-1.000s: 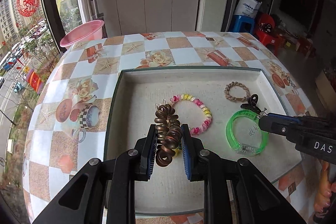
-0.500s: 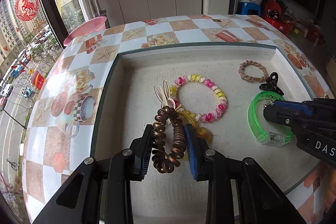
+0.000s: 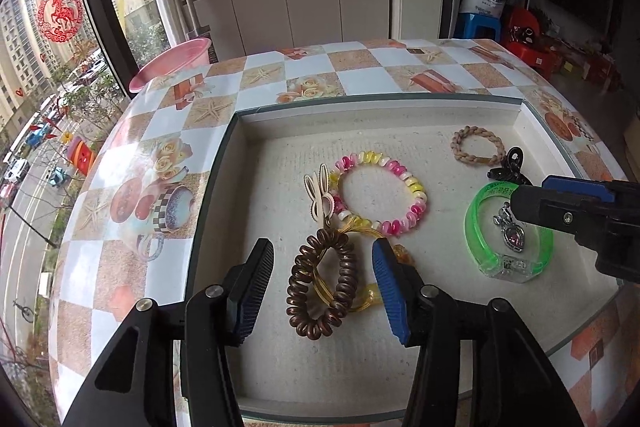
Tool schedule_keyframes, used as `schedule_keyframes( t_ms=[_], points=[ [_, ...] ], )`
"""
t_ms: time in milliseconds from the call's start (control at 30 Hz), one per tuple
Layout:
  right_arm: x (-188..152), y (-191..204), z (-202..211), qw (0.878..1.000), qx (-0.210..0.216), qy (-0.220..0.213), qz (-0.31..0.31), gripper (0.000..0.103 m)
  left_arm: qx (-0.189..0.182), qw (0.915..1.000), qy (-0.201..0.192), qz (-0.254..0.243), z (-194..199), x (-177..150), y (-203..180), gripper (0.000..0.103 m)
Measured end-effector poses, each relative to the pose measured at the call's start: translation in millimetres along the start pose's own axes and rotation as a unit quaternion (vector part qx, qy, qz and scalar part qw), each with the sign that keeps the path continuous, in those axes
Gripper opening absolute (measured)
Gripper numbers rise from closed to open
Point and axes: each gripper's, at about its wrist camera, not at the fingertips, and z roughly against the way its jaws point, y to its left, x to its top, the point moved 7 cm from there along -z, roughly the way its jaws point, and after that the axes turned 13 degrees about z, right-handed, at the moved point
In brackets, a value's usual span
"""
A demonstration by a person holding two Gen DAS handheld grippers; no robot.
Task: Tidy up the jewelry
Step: 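Lower both items into the tray and open both tools to release them, then lift both open tools out of the tray back over the table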
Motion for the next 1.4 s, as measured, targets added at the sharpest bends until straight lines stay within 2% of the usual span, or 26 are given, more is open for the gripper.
schedule_keyframes(
  t_ms=[33,67,100,133,200,333,400,467,567,667,1100,1400],
  points=[
    [1,-1,3,1.000,0.002,-0.003,-0.004,0.056,0.000,1.0000,-0.001,-0.001,1,0,-1,0.064],
    [2,-1,6,1.000,0.004,-0.006,-0.009,0.056,0.000,1.0000,-0.002,-0.001,3,1,-1,0.072],
    [2,-3,9,1.000,0.005,-0.008,-0.014,0.056,0.000,1.0000,-0.004,0.001,5,1,-1,0.084],
    [3,-5,12,1.000,0.006,-0.010,-0.021,0.057,0.001,0.9999,-0.010,0.004,8,2,0,0.103],
    [3,-8,19,0.999,0.009,-0.014,-0.034,0.062,0.000,0.9996,-0.028,0.009,18,5,1,0.103],
    [1,-12,33,0.999,0.005,-0.022,-0.043,0.065,-0.006,0.9996,-0.027,0.011,30,6,0,0.103],
    [-2,-12,40,0.999,0.006,-0.025,-0.045,0.069,-0.009,0.9994,-0.030,0.011,38,5,-1,0.103],
    [-6,-9,48,0.998,0.009,-0.030,-0.047,0.078,-0.012,0.9993,-0.034,0.011,47,3,-2,0.103],
    [-12,-3,61,0.998,0.013,-0.039,-0.046,0.079,-0.017,0.9990,-0.040,0.011,62,-1,-2,0.103],
    [-18,3,72,0.998,0.019,-0.043,-0.045,0.087,-0.027,0.9987,-0.040,0.016,74,-8,-2,0.103],
    [-54,23,107,0.998,0.019,-0.046,-0.043,0.088,-0.058,0.9967,-0.033,0.045,110,-44,5,0.103],
    [-83,32,120,0.998,-0.006,-0.055,-0.035,0.089,-0.063,0.9970,-0.031,0.033,121,-72,12,0.103]
  ],
)
